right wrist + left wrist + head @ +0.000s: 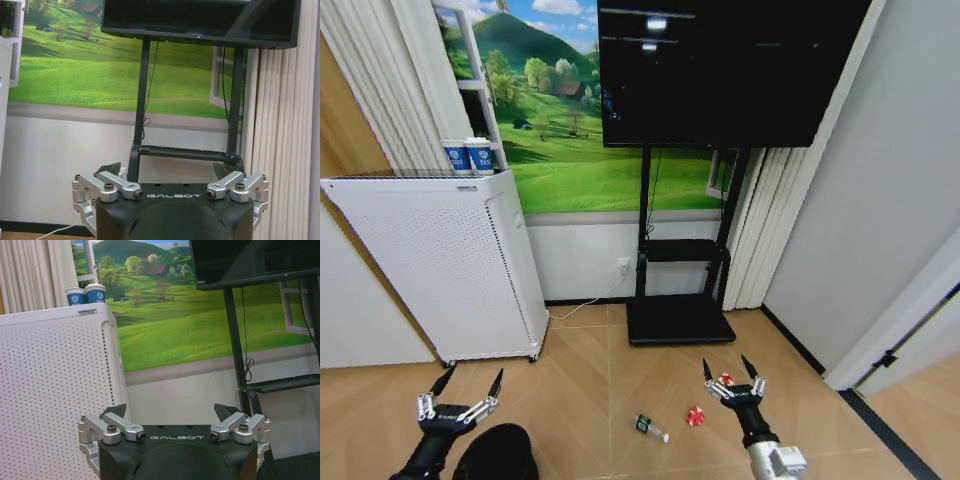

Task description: Pick up the trash bin and place the garbage on the floor into it.

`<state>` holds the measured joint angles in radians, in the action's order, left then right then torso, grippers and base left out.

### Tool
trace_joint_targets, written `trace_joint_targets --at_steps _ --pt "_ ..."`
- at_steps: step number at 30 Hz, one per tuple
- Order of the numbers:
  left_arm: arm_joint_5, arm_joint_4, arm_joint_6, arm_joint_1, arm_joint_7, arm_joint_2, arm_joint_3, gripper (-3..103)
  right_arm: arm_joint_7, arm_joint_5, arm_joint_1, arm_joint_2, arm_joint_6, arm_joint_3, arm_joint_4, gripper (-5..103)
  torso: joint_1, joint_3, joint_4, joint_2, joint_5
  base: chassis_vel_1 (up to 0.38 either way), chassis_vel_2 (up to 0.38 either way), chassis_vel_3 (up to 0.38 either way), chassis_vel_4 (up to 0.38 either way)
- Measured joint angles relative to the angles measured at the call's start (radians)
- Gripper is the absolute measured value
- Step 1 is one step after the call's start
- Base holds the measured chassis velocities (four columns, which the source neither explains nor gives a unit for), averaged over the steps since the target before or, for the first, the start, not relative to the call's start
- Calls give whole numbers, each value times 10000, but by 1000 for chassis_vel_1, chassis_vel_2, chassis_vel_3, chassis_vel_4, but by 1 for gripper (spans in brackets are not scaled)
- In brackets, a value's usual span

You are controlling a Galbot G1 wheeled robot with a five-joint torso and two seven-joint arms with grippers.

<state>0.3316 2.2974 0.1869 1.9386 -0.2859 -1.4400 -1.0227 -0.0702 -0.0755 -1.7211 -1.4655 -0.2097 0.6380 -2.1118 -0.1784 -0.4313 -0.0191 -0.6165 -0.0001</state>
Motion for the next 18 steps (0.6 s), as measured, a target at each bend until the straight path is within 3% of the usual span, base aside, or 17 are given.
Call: trace_joint_targets --at_steps 18 --pt "-63 -128 255 -9 22 -55 17 98 -28 -57 62 34 56 30 39 100 340 509 1 849 0 0 0 0 0"
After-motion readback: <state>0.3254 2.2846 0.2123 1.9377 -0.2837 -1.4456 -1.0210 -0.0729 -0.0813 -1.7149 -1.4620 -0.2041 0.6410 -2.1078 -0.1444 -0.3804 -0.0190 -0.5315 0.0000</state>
